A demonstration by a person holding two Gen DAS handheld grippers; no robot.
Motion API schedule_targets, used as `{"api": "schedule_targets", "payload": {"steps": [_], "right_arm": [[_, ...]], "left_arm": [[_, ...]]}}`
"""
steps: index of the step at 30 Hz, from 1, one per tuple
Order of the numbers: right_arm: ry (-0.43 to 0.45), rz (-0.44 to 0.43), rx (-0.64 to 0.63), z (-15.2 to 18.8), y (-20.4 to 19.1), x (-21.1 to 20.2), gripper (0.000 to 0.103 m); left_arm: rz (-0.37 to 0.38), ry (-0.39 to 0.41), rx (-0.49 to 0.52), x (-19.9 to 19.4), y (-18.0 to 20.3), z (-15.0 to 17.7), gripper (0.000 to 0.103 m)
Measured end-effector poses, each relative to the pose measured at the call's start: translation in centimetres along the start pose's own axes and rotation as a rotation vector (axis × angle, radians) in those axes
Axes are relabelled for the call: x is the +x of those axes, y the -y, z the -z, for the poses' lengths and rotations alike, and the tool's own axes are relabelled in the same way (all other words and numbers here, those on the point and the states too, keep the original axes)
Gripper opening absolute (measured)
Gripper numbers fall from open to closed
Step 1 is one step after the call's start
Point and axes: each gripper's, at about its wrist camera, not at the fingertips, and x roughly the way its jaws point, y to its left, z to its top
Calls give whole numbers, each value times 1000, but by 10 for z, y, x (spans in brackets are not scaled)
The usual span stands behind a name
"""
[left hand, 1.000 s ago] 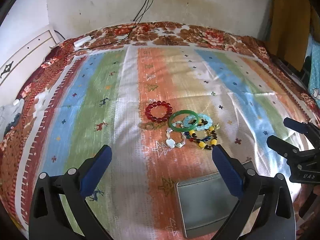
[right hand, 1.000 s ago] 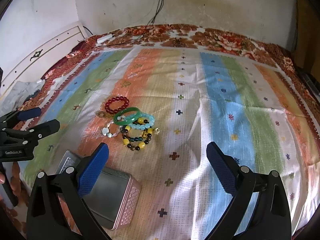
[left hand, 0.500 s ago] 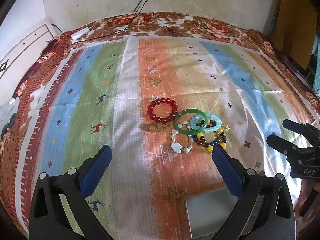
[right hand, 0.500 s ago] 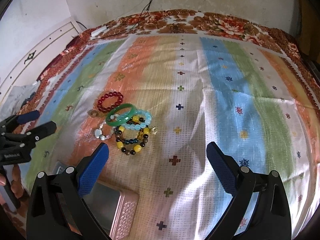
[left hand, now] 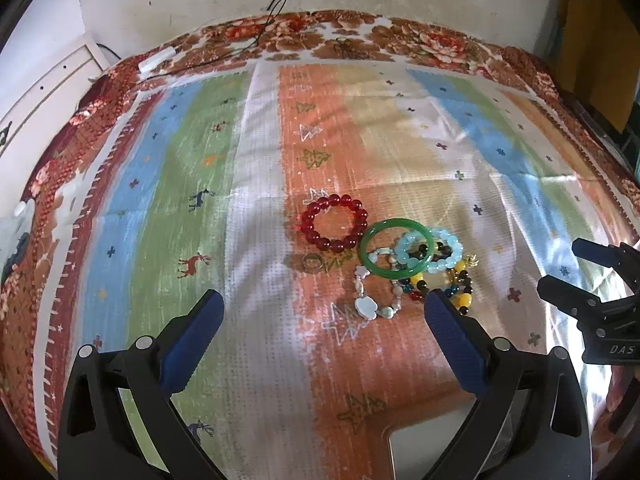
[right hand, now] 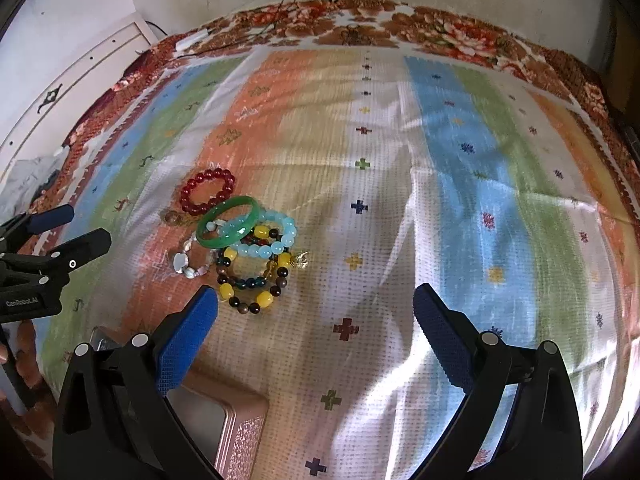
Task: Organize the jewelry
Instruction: 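Move both tools down toward the jewelry pile beside the silver tin, then close the left tool on the small silver ring while the right tool approaches the gold charm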
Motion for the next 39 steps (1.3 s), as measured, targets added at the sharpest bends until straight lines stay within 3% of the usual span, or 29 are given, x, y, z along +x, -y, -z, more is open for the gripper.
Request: {"api": "schedule_targets", "payload": {"steps": [10,13,17,21,26,29,39], "right_arm": [[-46,-6,-6,-6,-3,16,99],[-59,-6,-15,-8,-5,21,99],[-78,-6,-12,-10,-4,27,99],[-97,-3,-4,-13,-3,36,99],[-108,-12,8,-17,-1,43,99],[-118,-12,6,-19,-1,49,99],[-151,-10,7,-24,-4,66,98]], "left_arm": [[-8,-33,6,10,1,-5,97],[-6,-46,7,16,1,-7,90],[-3,-69,1,28,-1,-11,89],[-11,-97,-3,42,-4,-13,81],[-11,-119,-13,54,-9,-16,80],[-2,-132,-13,60,-9,-18,67],[-1,-155,-8,79,-11,-24,62]]}}
